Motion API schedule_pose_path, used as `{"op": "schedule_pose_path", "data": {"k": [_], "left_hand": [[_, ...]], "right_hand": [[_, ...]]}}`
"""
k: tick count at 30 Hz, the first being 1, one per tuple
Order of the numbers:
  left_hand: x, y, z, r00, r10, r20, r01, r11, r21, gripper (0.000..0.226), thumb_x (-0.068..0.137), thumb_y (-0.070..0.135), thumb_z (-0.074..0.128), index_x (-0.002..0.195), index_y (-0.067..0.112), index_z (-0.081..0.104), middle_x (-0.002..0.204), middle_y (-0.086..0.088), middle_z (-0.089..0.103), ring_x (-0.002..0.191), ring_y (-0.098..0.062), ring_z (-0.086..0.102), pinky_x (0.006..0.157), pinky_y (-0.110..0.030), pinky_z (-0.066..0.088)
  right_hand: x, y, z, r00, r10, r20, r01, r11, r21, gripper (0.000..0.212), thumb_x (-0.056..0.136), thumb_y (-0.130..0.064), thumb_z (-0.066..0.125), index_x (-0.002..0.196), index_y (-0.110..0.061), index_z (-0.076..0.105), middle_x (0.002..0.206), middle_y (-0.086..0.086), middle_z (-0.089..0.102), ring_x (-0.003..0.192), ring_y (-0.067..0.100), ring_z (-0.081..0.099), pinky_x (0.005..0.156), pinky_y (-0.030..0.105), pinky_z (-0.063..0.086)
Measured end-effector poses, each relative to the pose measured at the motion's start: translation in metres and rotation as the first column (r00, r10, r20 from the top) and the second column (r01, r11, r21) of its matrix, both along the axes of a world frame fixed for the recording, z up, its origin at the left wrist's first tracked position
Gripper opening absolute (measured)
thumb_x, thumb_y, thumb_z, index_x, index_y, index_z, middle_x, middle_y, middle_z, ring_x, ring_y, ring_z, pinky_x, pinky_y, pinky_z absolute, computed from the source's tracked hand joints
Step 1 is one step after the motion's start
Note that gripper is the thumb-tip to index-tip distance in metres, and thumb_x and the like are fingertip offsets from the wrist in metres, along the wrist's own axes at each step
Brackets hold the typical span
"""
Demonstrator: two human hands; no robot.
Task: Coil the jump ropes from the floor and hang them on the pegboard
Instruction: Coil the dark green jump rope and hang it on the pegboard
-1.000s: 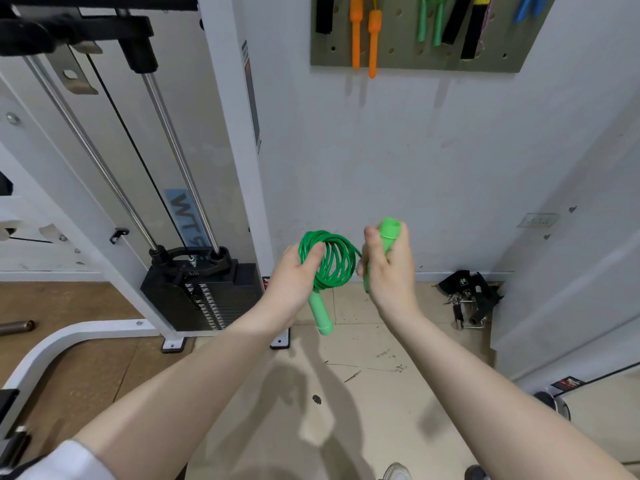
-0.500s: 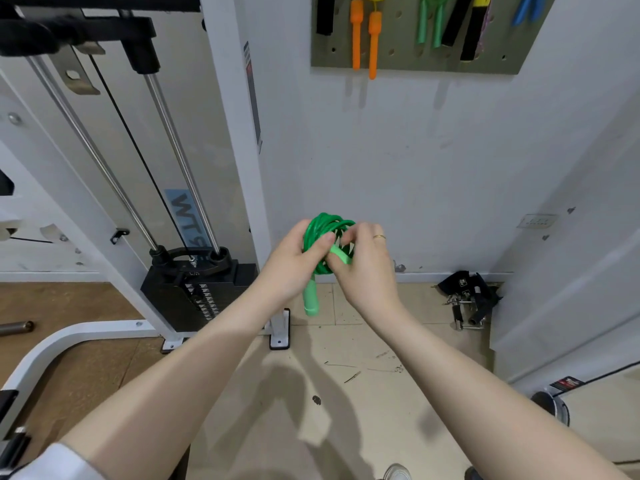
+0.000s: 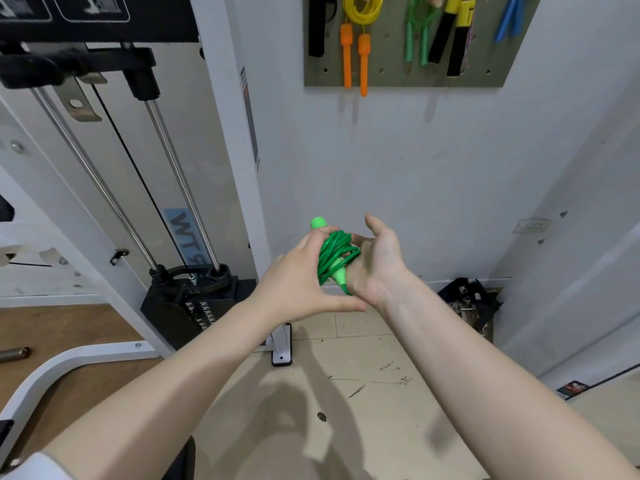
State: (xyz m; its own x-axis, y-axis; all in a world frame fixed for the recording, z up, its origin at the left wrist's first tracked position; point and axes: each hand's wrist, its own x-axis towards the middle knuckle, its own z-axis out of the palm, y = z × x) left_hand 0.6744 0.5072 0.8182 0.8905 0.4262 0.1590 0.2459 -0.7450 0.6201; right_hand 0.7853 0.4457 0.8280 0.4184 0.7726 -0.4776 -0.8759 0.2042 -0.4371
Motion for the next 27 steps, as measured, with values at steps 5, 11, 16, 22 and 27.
{"op": "schedule_pose_path", "data": {"k": [5, 11, 16, 22, 27], "left_hand": [[-0.001, 0.009, 0.0, 1.0, -0.001, 0.001, 0.001, 0.986, 0.166, 0.077, 0.069, 0.052, 0.072, 0.131, 0.023, 0.037, 0.13, 0.006, 0.048, 0.11, -0.02, 0.055, 0.085, -0.036, 0.046], [-0.009, 0.049, -0.004, 0.999, -0.031, 0.045, 0.035, 0.994, -0.101, 0.02, 0.085, 0.01, 0.063, 0.098, 0.014, 0.049, 0.076, 0.005, 0.053, 0.067, -0.005, 0.05, 0.067, -0.026, 0.037], [-0.011, 0.045, 0.001, 0.978, -0.125, 0.165, 0.188, 0.867, -0.461, 0.021, 0.085, 0.001, 0.055, 0.092, 0.021, 0.054, 0.079, 0.001, 0.054, 0.072, -0.004, 0.049, 0.068, -0.015, 0.04], [0.007, 0.04, 0.012, 0.956, 0.06, 0.288, 0.14, 0.77, -0.622, 0.026, 0.09, -0.003, 0.05, 0.097, 0.021, 0.057, 0.083, 0.004, 0.061, 0.077, -0.004, 0.057, 0.078, -0.022, 0.046], [0.028, 0.05, 0.021, 0.896, 0.259, 0.36, 0.016, 0.792, -0.61, 0.017, 0.095, 0.009, 0.047, 0.089, 0.023, 0.055, 0.066, 0.011, 0.065, 0.076, -0.007, 0.059, 0.074, -0.027, 0.049]], "right_hand": [[-0.006, 0.001, 0.011, 0.984, 0.133, 0.122, -0.132, 0.991, -0.016, 0.068, 0.095, -0.055, 0.027, 0.149, -0.016, 0.012, 0.151, 0.018, 0.027, 0.131, 0.037, 0.04, 0.095, 0.05, 0.037], [0.015, -0.023, 0.029, 0.593, 0.549, 0.59, -0.292, 0.829, -0.477, 0.049, 0.097, -0.049, 0.03, 0.121, -0.014, 0.056, 0.114, 0.005, 0.062, 0.057, 0.015, 0.063, 0.05, 0.021, 0.05], [0.02, -0.012, 0.012, 0.085, 0.492, 0.866, -0.038, 0.87, -0.491, 0.048, 0.09, 0.0, 0.046, 0.132, -0.021, 0.048, 0.131, 0.007, 0.049, 0.104, 0.016, 0.053, 0.09, 0.031, 0.046], [0.018, -0.003, 0.0, 0.004, 0.403, 0.915, -0.349, 0.858, -0.376, 0.046, 0.091, 0.01, 0.044, 0.115, -0.028, 0.05, 0.106, -0.02, 0.058, 0.094, -0.016, 0.054, 0.089, 0.012, 0.042], [0.033, -0.006, -0.039, 0.017, 0.514, 0.858, -0.326, 0.814, -0.481, 0.025, 0.096, 0.005, 0.038, 0.107, -0.006, 0.057, 0.091, 0.003, 0.06, 0.078, 0.004, 0.056, 0.083, 0.027, 0.045]]}}
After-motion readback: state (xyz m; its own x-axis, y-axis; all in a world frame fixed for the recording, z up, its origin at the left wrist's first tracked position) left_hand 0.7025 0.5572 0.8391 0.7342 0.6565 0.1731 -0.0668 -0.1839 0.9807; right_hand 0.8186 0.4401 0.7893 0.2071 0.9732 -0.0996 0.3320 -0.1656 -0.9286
